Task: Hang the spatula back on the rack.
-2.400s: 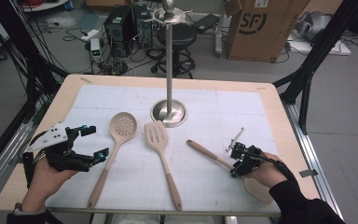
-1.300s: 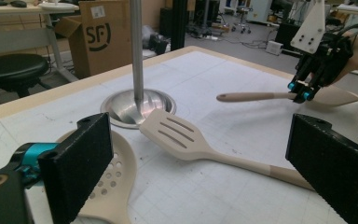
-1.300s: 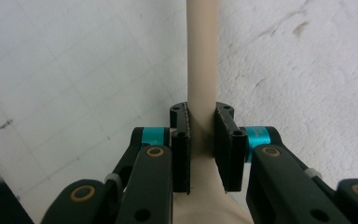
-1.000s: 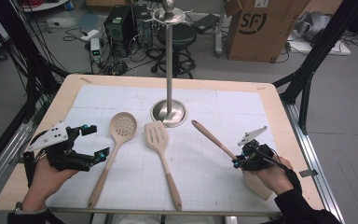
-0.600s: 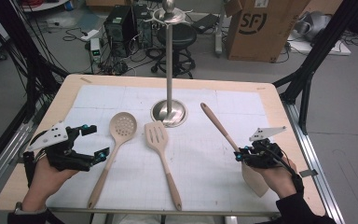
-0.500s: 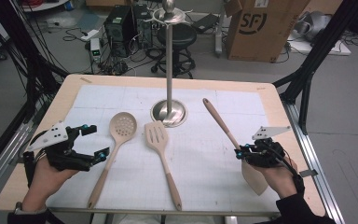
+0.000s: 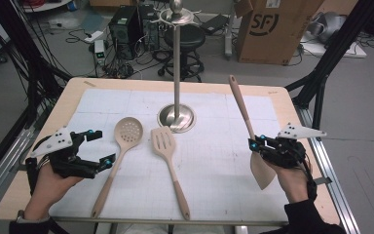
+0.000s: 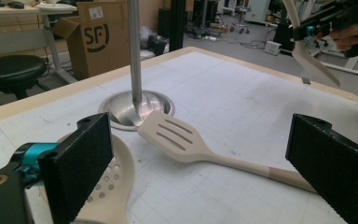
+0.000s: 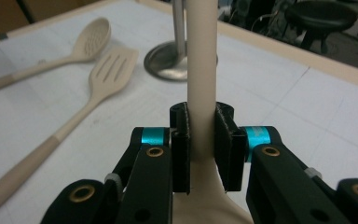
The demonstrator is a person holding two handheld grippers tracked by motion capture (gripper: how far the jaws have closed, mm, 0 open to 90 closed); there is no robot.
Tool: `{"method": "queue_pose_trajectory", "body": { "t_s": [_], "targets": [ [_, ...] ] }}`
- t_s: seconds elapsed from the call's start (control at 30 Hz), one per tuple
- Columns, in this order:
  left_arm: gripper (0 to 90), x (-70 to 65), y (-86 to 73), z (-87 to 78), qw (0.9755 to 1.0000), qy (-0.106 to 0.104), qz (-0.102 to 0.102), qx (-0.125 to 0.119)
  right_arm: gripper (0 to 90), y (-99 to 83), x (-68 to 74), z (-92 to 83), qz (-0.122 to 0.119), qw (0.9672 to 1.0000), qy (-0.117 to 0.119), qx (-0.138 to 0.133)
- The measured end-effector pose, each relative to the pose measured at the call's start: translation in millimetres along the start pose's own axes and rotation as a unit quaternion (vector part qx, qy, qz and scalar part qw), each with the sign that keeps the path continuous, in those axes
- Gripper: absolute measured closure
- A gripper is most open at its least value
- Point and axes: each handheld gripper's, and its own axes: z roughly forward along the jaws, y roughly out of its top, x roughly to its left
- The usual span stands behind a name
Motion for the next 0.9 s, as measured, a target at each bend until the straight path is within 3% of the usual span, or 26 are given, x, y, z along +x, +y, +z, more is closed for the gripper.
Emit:
{"method": "queue_pose_trajectory", "body": {
  "t_s": [0.1, 0.37, 0.9],
  "targets": [
    [7.8, 0.4, -0.2, 0.4, 1.0000, -0.001, 0.000, 0.000, 78.8, 2.8, -1.3, -1.0, -0.002, 0.9997, 0.003, -0.023],
    [7.8, -0.5, 0.2, -3.0, 1.0000, 0.003, 0.001, -0.003, 78.8, 12.1, -9.9, 4.1, -0.004, 0.9967, 0.050, -0.063],
    [7.8, -1.2, -1.5, -11.0, 0.9999, 0.011, -0.001, -0.004, 78.9, 41.4, -11.1, 17.2, -0.002, 0.9953, 0.053, -0.080]
  ]
}}
